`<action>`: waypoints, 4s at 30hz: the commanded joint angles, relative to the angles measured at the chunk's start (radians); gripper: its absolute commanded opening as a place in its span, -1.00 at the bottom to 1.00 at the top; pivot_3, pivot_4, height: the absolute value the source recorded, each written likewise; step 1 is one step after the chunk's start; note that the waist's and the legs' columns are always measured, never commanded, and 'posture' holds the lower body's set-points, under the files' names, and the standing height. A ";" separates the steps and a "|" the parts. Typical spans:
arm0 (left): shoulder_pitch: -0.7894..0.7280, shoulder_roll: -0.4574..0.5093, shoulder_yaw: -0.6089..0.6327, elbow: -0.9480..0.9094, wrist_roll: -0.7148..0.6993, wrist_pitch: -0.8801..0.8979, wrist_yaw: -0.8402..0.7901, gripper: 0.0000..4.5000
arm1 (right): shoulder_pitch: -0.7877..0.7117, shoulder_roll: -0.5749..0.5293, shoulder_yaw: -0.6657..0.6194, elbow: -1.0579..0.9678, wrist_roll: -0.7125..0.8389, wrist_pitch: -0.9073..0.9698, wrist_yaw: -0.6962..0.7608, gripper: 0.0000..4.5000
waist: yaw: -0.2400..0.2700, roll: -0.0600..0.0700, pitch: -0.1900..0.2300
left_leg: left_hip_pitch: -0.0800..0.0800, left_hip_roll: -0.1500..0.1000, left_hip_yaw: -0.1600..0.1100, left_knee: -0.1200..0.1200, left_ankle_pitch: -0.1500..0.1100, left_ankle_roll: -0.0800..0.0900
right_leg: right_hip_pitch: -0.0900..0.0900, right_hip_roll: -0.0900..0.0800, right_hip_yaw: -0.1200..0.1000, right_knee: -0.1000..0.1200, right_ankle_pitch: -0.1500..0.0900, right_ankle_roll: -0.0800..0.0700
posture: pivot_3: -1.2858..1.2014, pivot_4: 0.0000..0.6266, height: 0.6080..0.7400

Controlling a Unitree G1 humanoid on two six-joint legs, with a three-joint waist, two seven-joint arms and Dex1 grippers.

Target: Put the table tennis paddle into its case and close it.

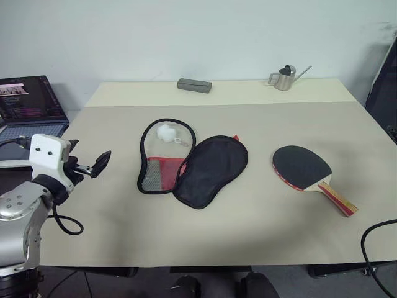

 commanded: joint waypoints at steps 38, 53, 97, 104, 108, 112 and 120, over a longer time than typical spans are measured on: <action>-0.116 0.044 0.016 0.234 0.004 -0.189 -0.127 1.00 | -0.042 0.071 0.001 -0.154 0.054 0.050 0.360 0.98 | -0.001 0.000 0.000 | 0.000 0.000 0.000 0.000 0.000 0.000 | -0.001 0.000 0.001 0.000 0.000 0.000 | 0.03 -0.52 1.00; -0.197 0.080 -0.085 0.209 -0.135 -0.088 -0.382 1.00 | 0.152 0.280 0.114 -0.774 0.122 0.331 0.382 0.98 | 0.001 0.000 0.000 | -0.001 0.001 -0.001 0.001 0.000 -0.001 | -0.003 0.000 0.001 0.002 0.000 0.001 | 0.03 -0.52 1.00; -0.227 0.209 -0.157 0.157 -0.279 0.039 -0.683 1.00 | 0.086 0.705 0.429 -0.767 -0.035 0.552 0.011 0.98 | -0.009 -0.001 0.000 | -0.003 0.001 0.005 0.003 0.000 -0.001 | -0.017 0.003 0.013 0.016 0.000 0.000 | 0.03 -0.52 1.00; -0.238 0.202 -0.170 0.173 -0.267 0.024 -0.683 1.00 | 0.066 0.738 0.454 -0.729 -0.063 0.532 0.007 0.98 | -0.006 -0.001 0.000 | -0.004 0.001 0.005 0.003 0.000 -0.001 | -0.019 0.004 0.015 0.016 0.000 0.000 | 0.03 -0.52 1.00; -0.242 0.199 -0.174 0.179 -0.260 0.019 -0.683 1.00 | 0.064 0.747 0.466 -0.718 -0.088 0.520 0.007 0.98 | -0.007 -0.001 0.000 | -0.003 0.001 0.006 0.003 0.000 -0.001 | -0.019 0.004 0.016 0.017 0.000 0.000 | 0.03 -0.52 1.00; -0.241 0.197 -0.177 0.179 -0.258 0.014 -0.680 1.00 | 0.055 0.751 0.470 -0.701 -0.104 0.513 -0.001 0.58 | -0.008 -0.001 0.000 | -0.004 0.001 0.006 0.003 0.000 -0.001 | -0.020 0.005 0.016 0.017 0.001 0.000 | 0.03 -0.52 1.00; -0.197 0.190 -0.182 0.146 -0.252 0.015 -0.671 1.00 | 0.028 0.742 0.475 -0.680 -0.137 0.497 0.010 -0.70 | -0.008 -0.001 0.000 | -0.004 0.001 0.007 0.003 0.000 -0.001 | -0.022 0.005 0.018 0.017 0.001 0.000 | 0.03 -0.52 1.00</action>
